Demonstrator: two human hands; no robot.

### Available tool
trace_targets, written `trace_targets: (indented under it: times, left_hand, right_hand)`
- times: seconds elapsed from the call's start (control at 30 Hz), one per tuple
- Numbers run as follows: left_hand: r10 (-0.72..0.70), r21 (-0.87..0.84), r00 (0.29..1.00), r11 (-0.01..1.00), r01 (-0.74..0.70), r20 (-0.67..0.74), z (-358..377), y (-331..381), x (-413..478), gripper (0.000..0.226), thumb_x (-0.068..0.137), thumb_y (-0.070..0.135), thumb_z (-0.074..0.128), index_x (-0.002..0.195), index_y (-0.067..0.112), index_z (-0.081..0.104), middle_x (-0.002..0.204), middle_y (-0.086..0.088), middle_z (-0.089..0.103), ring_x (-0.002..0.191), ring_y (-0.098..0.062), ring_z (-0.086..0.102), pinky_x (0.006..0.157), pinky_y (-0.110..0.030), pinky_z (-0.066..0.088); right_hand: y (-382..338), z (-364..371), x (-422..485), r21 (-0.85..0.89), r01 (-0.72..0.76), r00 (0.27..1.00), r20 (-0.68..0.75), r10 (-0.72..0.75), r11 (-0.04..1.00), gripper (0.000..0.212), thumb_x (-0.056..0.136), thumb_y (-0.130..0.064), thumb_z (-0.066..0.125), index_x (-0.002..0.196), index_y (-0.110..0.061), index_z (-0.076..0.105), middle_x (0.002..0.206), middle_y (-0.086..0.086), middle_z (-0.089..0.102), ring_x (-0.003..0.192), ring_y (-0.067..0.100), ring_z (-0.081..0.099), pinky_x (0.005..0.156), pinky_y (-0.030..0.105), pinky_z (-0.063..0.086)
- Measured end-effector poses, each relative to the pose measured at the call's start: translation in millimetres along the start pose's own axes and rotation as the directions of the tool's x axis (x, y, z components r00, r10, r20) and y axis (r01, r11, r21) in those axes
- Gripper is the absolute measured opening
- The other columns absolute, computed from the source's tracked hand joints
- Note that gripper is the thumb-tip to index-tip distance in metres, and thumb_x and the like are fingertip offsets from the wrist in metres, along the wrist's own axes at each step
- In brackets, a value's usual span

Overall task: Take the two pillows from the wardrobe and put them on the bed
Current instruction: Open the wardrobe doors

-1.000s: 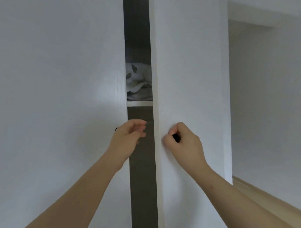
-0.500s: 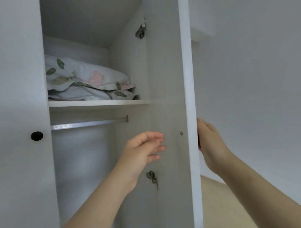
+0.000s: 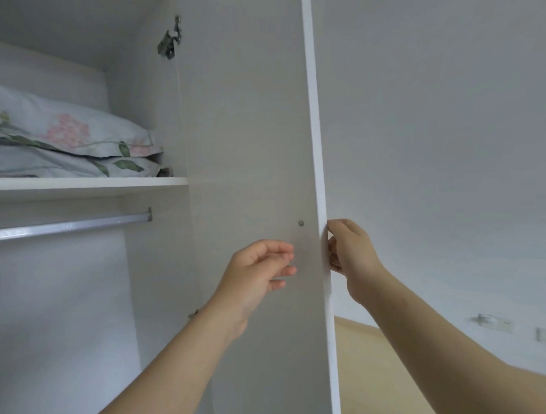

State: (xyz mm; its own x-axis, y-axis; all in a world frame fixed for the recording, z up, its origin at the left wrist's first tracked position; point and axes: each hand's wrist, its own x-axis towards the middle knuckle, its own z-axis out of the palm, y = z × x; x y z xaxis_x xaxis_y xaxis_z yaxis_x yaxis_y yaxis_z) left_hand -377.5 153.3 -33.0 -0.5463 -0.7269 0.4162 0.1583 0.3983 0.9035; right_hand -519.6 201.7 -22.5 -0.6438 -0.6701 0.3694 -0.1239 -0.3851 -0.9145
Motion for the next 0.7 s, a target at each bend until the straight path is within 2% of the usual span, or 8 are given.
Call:
trace_targets:
  times: [0.07,0.13,0.27,0.33,0.4,0.53,0.7]
  left_hand:
    - [0.014,0.028,1.0,1.0,-0.015,0.009,0,-1,-5,0.019,0.091,0.004,0.053,0.086,0.017,0.066,0.09,-0.002,0.068,0.08,-0.013,0.066,0.078,-0.03,0.052]
    - [0.035,0.053,0.999,0.998,-0.036,0.009,-4,0,-8,0.018,0.09,0.004,0.053,0.086,0.016,0.066,0.09,-0.001,0.068,0.079,-0.011,0.067,0.08,-0.031,0.052]
    - [0.074,0.075,0.995,0.995,-0.069,-0.063,-23,2,-7,0.02,0.09,0.003,0.054,0.085,0.017,0.067,0.089,-0.001,0.069,0.074,-0.006,0.069,0.08,-0.032,0.053]
    - [0.09,0.089,0.989,0.993,-0.08,-0.114,-36,4,-7,0.021,0.089,0.003,0.054,0.084,0.017,0.067,0.089,0.0,0.069,0.073,-0.005,0.069,0.08,-0.032,0.053]
    - [0.113,0.118,0.977,0.989,-0.093,-0.179,-52,6,-10,0.021,0.089,0.002,0.054,0.084,0.017,0.067,0.085,-0.001,0.069,0.068,-0.002,0.068,0.079,-0.031,0.052]
    - [0.136,0.216,0.94,0.974,-0.069,-0.314,-90,7,-19,0.025,0.089,-0.001,0.052,0.085,0.019,0.066,0.072,0.0,0.064,0.057,-0.003,0.066,0.076,-0.027,0.052]
    - [0.155,0.39,0.889,0.92,0.028,-0.431,-149,8,-37,0.025,0.088,0.004,0.053,0.085,0.025,0.067,0.076,0.0,0.066,0.072,-0.012,0.067,0.081,-0.032,0.052]
  right_hand:
    - [-3,-2,-4,-0.025,0.056,0.995,-0.083,-0.058,0.998,0.008,0.089,-0.009,0.042,0.082,-0.011,0.047,0.063,-0.001,0.043,0.054,0.014,0.038,0.056,0.025,0.035]
    - [-6,-1,-8,-0.081,0.154,0.98,-0.118,-0.163,0.985,0.013,0.087,-0.01,0.045,0.08,-0.021,0.046,0.066,-0.001,0.046,0.055,0.012,0.042,0.055,0.026,0.035]
    - [-10,14,-19,-0.222,0.332,0.938,-0.027,-0.346,0.917,0.019,0.086,-0.013,0.05,0.076,-0.029,0.046,0.052,-0.009,0.042,0.04,0.002,0.039,0.049,0.024,0.032]
    - [-9,27,-21,-0.23,0.357,0.934,0.073,-0.35,0.905,0.019,0.086,-0.015,0.051,0.077,-0.03,0.046,0.054,-0.008,0.045,0.045,0.002,0.042,0.05,0.024,0.035]
    - [-4,46,-21,-0.201,0.362,0.928,0.17,-0.332,0.91,0.017,0.087,-0.015,0.051,0.077,-0.029,0.048,0.057,-0.005,0.048,0.054,0.01,0.048,0.053,0.025,0.039]
    - [9,92,-20,-0.148,0.346,0.909,0.297,-0.292,0.927,0.019,0.086,-0.015,0.052,0.074,-0.029,0.048,0.059,-0.004,0.049,0.061,0.017,0.051,0.059,0.029,0.042]
    - [21,154,-24,-0.076,0.333,0.86,0.434,-0.27,0.94,0.022,0.086,-0.015,0.051,0.068,-0.028,0.048,0.061,-0.003,0.049,0.065,0.02,0.052,0.063,0.033,0.045]
